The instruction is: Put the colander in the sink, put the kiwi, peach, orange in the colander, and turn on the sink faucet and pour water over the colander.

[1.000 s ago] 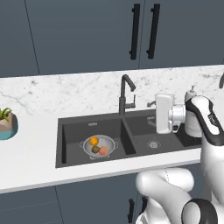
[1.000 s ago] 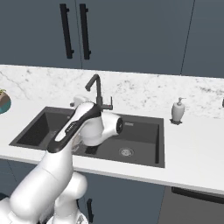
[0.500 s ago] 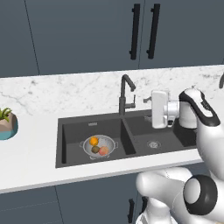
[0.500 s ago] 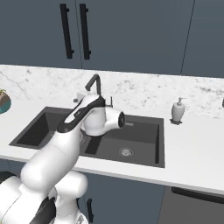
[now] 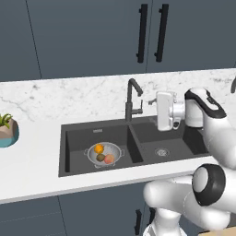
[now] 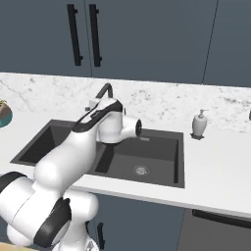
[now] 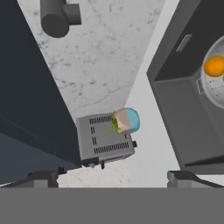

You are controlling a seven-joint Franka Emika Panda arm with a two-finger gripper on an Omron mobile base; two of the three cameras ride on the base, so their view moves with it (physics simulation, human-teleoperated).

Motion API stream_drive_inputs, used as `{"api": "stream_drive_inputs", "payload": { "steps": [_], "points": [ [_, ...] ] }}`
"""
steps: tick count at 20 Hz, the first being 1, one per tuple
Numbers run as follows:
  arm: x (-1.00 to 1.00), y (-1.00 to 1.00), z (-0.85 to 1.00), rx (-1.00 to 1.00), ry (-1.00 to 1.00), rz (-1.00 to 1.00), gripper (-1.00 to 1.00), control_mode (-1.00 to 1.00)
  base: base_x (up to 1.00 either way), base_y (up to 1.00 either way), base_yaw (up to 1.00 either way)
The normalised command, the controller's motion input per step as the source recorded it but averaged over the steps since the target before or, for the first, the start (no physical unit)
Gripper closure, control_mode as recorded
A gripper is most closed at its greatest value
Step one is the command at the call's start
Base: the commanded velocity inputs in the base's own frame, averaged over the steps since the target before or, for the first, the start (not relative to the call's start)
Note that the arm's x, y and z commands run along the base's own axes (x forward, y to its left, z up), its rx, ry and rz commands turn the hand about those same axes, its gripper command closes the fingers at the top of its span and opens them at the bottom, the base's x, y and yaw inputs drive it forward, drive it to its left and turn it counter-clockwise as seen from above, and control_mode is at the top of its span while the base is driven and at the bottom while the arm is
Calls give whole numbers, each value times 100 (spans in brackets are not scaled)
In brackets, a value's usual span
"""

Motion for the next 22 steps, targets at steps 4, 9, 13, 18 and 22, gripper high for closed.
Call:
{"api": "stream_drive_inputs", "payload": {
  "steps": [4, 9, 13, 18, 22],
  "points": [
    [35, 0, 0, 0, 0, 2, -100, -100, 0, 0, 0],
    [24, 0, -1, 0, 0, 1, -100, -100, 0, 0, 0],
    [18, 0, -5, 0, 0, 0, -100, -100, 0, 0, 0],
    [20, 0, -7, 0, 0, 0, -100, -100, 0, 0, 0],
    [23, 0, -10, 0, 0, 1, -100, -100, 0, 0, 0]
  ]
}}
